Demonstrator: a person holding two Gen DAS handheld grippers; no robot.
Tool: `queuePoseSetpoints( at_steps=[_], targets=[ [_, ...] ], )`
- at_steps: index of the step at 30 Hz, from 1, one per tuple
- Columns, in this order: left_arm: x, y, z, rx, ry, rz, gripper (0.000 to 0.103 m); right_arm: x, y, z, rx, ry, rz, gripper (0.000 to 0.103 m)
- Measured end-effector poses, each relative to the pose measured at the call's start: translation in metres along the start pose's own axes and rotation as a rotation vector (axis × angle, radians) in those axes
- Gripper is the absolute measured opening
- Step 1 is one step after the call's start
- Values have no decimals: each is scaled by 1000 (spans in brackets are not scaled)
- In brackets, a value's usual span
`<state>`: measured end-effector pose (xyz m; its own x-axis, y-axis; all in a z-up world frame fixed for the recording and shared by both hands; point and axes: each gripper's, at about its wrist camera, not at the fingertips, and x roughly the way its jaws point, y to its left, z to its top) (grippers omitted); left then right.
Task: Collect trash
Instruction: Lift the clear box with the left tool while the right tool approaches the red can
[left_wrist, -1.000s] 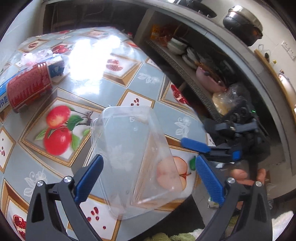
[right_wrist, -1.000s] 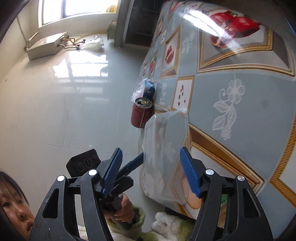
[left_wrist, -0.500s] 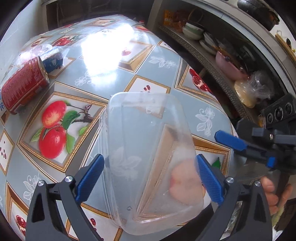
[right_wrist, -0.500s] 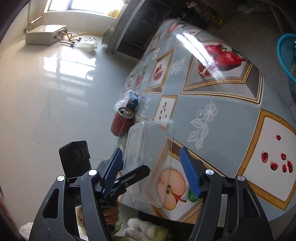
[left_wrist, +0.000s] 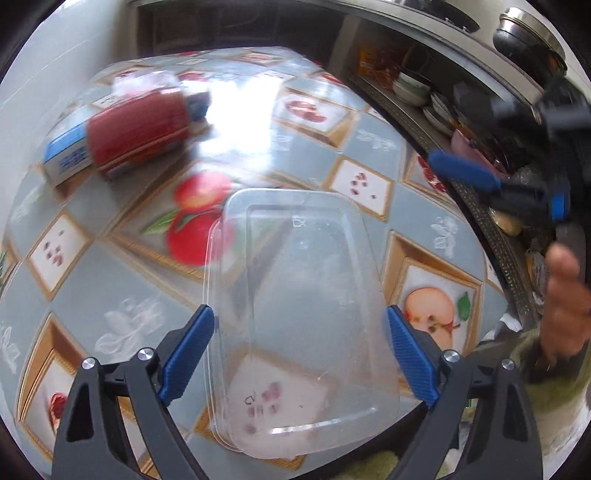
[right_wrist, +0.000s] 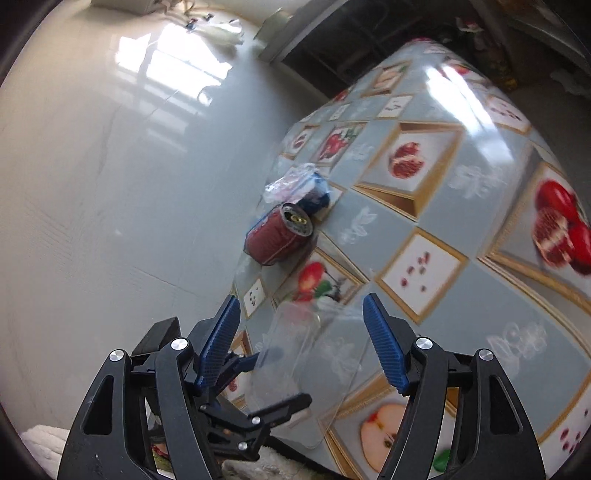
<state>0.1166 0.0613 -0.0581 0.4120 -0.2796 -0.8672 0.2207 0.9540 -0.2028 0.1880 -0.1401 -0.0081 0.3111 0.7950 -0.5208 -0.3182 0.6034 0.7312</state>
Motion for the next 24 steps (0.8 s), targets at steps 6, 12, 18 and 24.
queuePoseSetpoints(
  at_steps=[6,12,18,24],
  targets=[
    [-17,37,-15,-84,-38,35,90,85,36,56,-107,128,-33,66],
    [-33,74,-24,-184,-90,101,90,151,34,92,-86,160,-143,35],
    [-50,126,-24,-321,-158,178,90,170,19,69,-10,312,-16,32],
    [-55,156,-18,-379,-201,194,90,143,47,38,-185,397,7,39]
  ],
)
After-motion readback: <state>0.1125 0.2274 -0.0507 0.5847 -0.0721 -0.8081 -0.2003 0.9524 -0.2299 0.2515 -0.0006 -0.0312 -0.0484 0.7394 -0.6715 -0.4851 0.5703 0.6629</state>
